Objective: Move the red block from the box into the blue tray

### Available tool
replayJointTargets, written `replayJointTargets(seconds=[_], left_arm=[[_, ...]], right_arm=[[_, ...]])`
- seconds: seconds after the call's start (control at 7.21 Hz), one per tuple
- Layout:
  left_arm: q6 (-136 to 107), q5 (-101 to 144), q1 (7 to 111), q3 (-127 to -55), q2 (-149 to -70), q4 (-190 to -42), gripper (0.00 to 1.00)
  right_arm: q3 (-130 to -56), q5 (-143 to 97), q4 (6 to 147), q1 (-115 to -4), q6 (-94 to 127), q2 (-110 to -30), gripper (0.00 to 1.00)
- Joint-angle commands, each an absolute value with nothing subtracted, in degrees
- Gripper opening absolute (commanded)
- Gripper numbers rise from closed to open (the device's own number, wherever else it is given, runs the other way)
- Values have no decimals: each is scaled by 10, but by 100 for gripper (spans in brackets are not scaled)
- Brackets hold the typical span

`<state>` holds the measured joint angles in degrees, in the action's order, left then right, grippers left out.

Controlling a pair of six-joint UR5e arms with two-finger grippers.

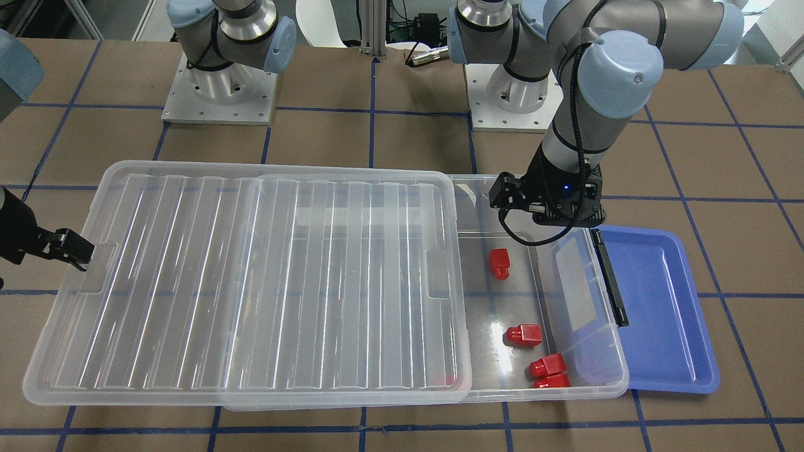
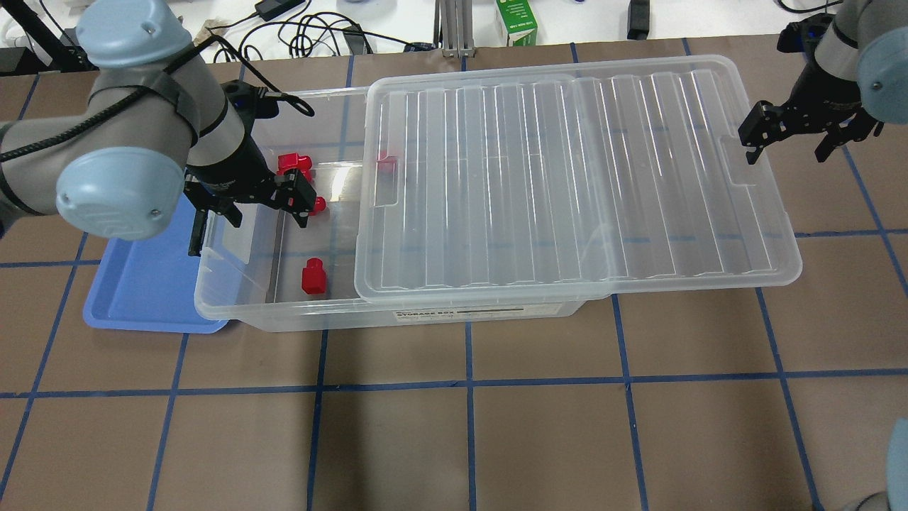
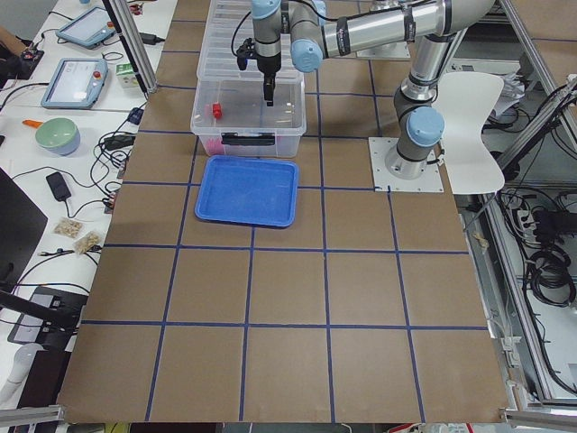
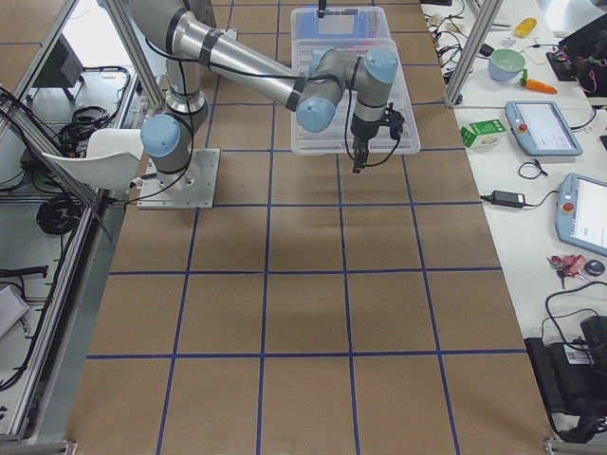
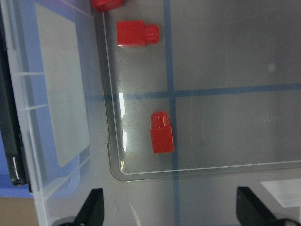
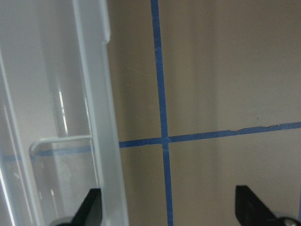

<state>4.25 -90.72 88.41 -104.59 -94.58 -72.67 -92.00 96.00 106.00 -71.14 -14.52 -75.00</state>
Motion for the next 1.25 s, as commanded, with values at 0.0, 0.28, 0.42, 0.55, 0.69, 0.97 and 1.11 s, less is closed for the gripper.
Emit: replayJointTargets(seconds=[0.0, 0.28, 0.42, 0.55, 0.69, 0.97, 1.11], left_arm=[[40, -905, 884, -1098, -957, -650, 100], [41, -906, 884, -1113, -976, -635, 100], [33, -905, 886, -1119, -983, -624, 100], [7, -904, 894, -1131, -995, -594, 100], [7, -905, 898, -1149, -1007, -554, 100], [8, -905, 898, -1164, -1021, -532, 100], [8, -905, 898, -1164, -1029, -531, 100]], right_arm=[[-918, 962, 1060, -711, -153, -751, 100], [-918, 962, 1059, -711, -153, -751, 100], [-916, 952, 1055, -712, -152, -758, 100], [-915, 952, 1052, -714, -151, -766, 100], [-898, 954, 1041, -716, -151, -779, 100], [-823, 951, 912, -723, -149, -813, 100], [-796, 950, 870, -747, -143, -815, 100]])
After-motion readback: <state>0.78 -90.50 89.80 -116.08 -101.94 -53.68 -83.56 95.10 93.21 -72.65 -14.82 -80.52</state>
